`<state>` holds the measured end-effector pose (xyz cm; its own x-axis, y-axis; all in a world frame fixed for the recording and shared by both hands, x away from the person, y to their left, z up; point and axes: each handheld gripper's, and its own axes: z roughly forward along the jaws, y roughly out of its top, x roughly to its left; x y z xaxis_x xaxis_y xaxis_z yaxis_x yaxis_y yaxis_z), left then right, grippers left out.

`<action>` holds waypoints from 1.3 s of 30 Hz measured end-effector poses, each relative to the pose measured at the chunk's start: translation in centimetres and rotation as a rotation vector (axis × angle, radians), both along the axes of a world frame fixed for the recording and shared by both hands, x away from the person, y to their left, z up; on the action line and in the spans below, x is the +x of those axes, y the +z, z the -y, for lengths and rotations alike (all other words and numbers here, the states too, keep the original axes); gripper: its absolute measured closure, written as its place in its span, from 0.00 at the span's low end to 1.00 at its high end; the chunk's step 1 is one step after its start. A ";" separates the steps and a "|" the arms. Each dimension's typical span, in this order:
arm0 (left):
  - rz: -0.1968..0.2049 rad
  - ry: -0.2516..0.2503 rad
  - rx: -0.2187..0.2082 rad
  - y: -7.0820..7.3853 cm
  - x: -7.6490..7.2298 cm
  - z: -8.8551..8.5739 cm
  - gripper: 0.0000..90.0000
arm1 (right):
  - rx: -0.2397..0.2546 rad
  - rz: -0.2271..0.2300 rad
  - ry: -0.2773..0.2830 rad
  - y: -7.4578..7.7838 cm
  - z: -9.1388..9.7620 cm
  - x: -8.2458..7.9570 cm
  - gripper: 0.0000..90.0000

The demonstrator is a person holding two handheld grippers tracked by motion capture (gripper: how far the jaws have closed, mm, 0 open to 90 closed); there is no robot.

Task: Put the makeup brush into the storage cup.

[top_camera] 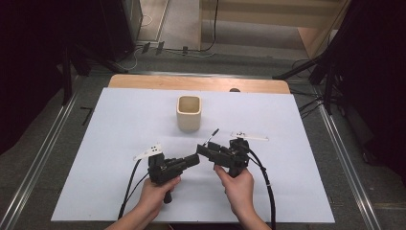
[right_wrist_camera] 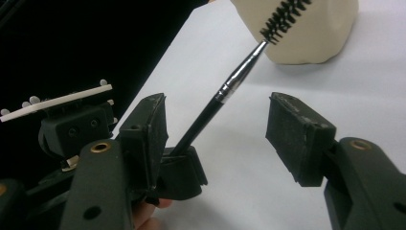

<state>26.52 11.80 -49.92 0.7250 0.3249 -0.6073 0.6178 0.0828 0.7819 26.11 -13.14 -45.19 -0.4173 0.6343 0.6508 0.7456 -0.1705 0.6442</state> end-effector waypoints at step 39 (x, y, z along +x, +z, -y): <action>-0.030 -0.084 0.073 1.0 1.7 -1.0 0.53 | 0.168 -0.126 0.027 0.2 0.5 0.7 0.95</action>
